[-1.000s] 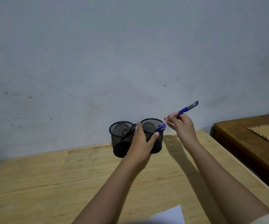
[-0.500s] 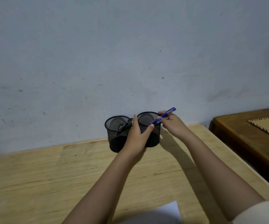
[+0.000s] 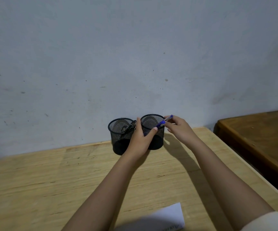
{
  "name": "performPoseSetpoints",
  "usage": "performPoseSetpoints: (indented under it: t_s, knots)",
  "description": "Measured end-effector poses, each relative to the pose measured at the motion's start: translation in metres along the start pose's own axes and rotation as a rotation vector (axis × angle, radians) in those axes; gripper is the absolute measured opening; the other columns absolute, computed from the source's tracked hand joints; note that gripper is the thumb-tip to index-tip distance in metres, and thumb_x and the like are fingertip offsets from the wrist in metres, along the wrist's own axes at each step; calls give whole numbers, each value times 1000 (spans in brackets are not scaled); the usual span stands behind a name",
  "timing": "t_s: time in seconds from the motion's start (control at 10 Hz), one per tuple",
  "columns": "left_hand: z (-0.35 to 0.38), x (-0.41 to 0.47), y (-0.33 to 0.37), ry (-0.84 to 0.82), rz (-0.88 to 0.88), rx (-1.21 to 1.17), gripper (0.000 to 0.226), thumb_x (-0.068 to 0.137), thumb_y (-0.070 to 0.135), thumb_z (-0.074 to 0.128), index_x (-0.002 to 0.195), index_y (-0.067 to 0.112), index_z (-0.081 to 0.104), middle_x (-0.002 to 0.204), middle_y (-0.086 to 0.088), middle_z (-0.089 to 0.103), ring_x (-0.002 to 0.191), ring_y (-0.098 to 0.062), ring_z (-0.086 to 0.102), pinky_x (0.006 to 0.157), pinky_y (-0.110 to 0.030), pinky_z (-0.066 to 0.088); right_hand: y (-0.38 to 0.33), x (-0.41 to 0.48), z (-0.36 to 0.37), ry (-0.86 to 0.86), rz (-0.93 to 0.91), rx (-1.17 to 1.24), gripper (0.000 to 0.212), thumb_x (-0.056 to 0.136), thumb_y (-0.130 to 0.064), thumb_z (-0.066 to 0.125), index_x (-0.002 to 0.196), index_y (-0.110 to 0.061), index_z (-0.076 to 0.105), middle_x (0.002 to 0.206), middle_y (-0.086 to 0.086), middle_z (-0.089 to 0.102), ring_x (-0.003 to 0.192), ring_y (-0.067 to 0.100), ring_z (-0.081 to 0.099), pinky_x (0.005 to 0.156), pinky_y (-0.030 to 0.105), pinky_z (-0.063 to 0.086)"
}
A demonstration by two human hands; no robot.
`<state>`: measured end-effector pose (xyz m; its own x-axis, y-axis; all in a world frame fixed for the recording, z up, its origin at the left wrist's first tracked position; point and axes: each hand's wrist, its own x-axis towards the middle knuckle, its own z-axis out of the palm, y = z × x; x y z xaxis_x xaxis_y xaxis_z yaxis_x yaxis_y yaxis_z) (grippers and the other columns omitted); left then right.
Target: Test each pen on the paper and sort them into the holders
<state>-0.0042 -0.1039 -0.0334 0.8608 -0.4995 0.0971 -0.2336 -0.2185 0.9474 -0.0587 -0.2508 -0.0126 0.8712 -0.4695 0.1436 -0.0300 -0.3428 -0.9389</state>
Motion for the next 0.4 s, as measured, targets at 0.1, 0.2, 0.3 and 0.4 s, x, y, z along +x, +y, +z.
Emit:
performPoseSetpoints:
  t_s: [0.1,0.2,0.3,0.4]
  knots:
    - [0,0,1,6,-3,23,86,89,47,53,150,20,0,153,5,25,141,-12,22,111,-27,21,0,-5,-2,-8,-13,-39,19,88,-23,57,103,-15,66,105,5,65,107,23,59,101,45,44]
    - [-1,-7,5,-3,-15,72,88,79,62,50,148,22,11,149,2,35,138,-17,31,115,-41,26,-6,-19,-7,-14,1,-114,30,90,-20,55,118,-11,61,119,8,63,110,18,57,98,30,42]
    - [-5,-15,12,-59,-22,94,84,80,62,48,143,14,19,138,2,47,127,-16,44,107,-36,35,-7,-30,-13,-11,16,-191,40,91,-21,55,129,-7,53,129,9,58,117,19,54,94,24,37]
    - [-9,-35,23,-117,-23,188,60,94,46,43,139,11,27,134,-1,49,125,-20,45,95,-28,36,-4,-55,-17,-40,62,-244,45,91,-21,55,133,-6,48,133,11,55,120,20,53,98,26,38]
